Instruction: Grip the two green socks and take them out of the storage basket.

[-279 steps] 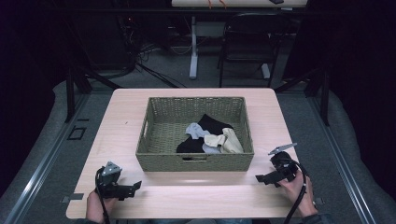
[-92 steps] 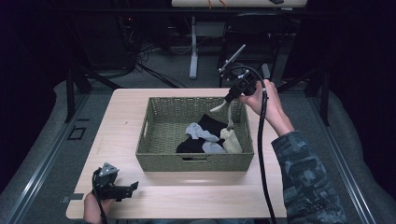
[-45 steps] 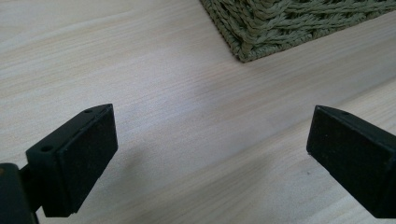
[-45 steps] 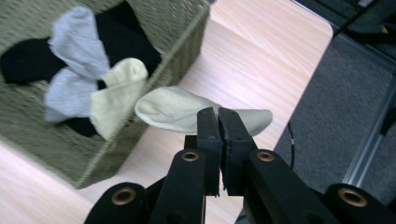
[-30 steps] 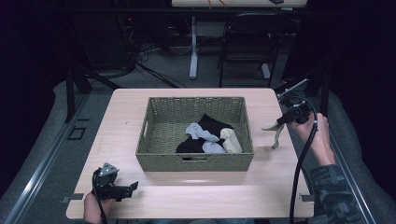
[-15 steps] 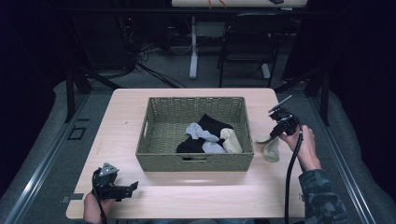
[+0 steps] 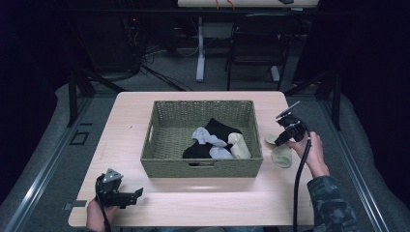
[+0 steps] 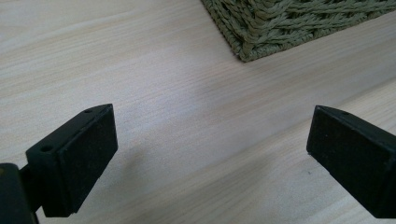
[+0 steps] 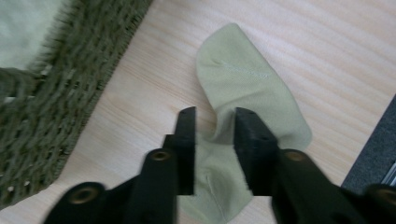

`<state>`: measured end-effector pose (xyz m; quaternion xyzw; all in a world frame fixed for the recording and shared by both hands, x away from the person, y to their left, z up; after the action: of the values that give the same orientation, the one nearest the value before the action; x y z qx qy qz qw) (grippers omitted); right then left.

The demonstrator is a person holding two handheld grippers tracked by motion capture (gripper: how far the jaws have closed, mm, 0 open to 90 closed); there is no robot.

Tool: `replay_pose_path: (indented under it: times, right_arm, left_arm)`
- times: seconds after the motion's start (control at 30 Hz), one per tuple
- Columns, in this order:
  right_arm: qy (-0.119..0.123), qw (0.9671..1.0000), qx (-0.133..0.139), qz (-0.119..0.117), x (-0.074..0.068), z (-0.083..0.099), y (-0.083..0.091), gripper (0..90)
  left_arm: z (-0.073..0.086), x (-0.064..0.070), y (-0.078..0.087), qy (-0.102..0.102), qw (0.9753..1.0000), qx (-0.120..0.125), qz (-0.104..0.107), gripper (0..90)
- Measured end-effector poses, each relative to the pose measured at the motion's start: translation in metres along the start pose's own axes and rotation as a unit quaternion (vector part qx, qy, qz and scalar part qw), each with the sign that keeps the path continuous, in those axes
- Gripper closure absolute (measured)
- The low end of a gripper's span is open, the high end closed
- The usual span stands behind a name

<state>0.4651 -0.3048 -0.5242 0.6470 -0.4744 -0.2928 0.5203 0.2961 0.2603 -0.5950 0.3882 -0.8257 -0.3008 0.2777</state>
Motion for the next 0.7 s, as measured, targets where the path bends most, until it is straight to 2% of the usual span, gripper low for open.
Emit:
replay_pose_path:
  times: [0.03, 0.1, 0.23, 0.27, 0.3, 0.4, 0.53, 0.7]
  right_arm:
    - [0.009, 0.9999, -0.003, -0.005, 0.001, 0.000, 0.005, 60.5]
    - [0.007, 0.9999, 0.007, -0.004, 0.000, -0.001, 0.012, 55.5]
    - [0.017, 0.9996, 0.020, -0.010, -0.002, -0.003, 0.029, 40.9]
    - [0.017, 0.9996, 0.020, -0.010, -0.002, -0.003, 0.029, 40.9]
    - [0.017, 0.9992, 0.033, -0.012, -0.004, -0.005, 0.039, 34.2]
    - [0.024, 0.9984, 0.046, -0.020, -0.008, -0.009, 0.054, 25.6]
    - [0.040, 0.9969, 0.065, -0.022, -0.018, -0.016, 0.075, 16.7]
    - [0.062, 0.9939, 0.085, -0.031, -0.035, -0.027, 0.099, 12.0]
  left_arm:
    - [0.000, 0.000, 0.000, 0.000, 1.0000, 0.000, 0.000, 2.0]
    - [0.000, 0.000, 0.000, 0.000, 1.0000, 0.001, 0.000, 2.0]
    - [0.000, 0.000, 0.000, 0.000, 1.0000, 0.000, 0.000, 2.0]
    - [0.000, 0.000, 0.000, 0.001, 1.0000, 0.001, 0.000, 2.0]
    - [0.000, 0.000, 0.000, 0.001, 1.0000, 0.001, 0.000, 2.0]
    - [0.000, 0.000, 0.000, 0.001, 1.0000, 0.001, 0.000, 2.0]
    - [0.000, 0.000, 0.000, 0.001, 1.0000, 0.001, 0.000, 2.0]
    - [0.000, 0.000, 0.000, 0.001, 1.0000, 0.001, 0.000, 2.0]
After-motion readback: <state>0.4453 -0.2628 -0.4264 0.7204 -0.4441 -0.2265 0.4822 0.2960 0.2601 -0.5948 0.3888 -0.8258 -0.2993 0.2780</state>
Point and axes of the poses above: each handheld gripper's, and its own axes: y roughly backward along the jaws, z roughly out of its underside, x roughly to its right, the point moved 3 cm from there along -y, roughly forward along the jaws, and after that the axes turned 10 degrees about z, right-handed, at the moved point
